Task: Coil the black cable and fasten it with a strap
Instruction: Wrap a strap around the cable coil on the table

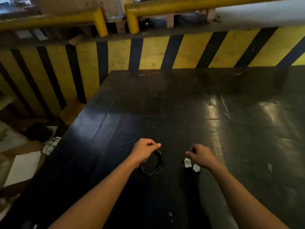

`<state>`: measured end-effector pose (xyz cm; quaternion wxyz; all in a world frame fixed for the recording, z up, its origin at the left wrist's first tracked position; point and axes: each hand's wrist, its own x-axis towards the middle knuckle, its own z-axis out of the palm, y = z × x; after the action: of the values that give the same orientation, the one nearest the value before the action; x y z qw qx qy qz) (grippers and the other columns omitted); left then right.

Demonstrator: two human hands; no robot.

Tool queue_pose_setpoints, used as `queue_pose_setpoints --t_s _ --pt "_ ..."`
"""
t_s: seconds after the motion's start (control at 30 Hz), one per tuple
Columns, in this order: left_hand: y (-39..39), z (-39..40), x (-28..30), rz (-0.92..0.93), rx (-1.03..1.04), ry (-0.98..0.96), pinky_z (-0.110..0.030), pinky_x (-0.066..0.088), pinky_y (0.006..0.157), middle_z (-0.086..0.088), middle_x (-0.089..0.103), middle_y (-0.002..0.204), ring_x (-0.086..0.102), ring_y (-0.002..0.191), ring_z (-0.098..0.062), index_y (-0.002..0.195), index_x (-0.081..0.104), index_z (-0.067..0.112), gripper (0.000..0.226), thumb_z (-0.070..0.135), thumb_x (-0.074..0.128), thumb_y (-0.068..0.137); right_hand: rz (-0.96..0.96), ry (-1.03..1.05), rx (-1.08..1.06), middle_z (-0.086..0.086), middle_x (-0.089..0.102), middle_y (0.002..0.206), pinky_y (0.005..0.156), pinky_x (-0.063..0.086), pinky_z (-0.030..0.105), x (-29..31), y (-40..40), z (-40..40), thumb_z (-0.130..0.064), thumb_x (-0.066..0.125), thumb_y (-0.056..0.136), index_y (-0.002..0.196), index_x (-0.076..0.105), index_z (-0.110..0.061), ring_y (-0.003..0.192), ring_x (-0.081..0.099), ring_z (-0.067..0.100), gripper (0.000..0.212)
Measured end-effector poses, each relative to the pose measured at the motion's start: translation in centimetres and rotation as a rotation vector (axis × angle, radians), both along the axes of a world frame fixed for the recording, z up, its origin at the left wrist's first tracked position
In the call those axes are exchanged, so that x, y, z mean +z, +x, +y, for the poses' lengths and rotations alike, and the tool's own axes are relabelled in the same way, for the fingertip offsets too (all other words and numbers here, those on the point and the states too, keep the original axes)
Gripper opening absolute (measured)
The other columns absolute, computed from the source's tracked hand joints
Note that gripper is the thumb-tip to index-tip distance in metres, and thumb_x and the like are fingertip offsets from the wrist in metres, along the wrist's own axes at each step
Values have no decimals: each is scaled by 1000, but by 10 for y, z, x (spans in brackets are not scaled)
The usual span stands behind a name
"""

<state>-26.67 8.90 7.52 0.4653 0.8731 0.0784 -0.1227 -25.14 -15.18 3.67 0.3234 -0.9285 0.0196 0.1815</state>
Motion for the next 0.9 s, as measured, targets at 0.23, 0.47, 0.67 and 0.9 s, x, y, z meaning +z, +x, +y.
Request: queue_pose_setpoints --t_s 0.23,0.47,0.67,0.9 --pt "-44 -3 -52 159 173 85 -12 29 30 16 47 32 41 28 3 65 66 22 21 31 68 84 80 -172 82 9 61 114 99 36 47 -68 9 2 -39 60 85 100 62 -19 107 57 27 25" --pt "-57 -13 -53 228 159 137 -13 32 32 8 53 53 45 38 0 69 66 23 17 27 66 85 112 -172 49 5 65 105 110 19 60 -68 18 9 -35 61 84 86 58 -25 107 57 26 11" --pt "-50 -22 -36 188 56 118 -10 32 33 9 60 66 49 39 3 78 68 23 8 24 64 85 31 264 -58 2 68 99 86 50 39 -45 16 23 -35 70 80 103 58 -22 94 63 22 29" --pt "-32 -35 -13 17 -144 15 -14 43 60 17 66 73 59 62 11 82 69 31 7 25 66 83 160 938 -238 -5 60 60 49 41 18 5 2 46 -22 73 78 75 59 -17 50 55 4 15"
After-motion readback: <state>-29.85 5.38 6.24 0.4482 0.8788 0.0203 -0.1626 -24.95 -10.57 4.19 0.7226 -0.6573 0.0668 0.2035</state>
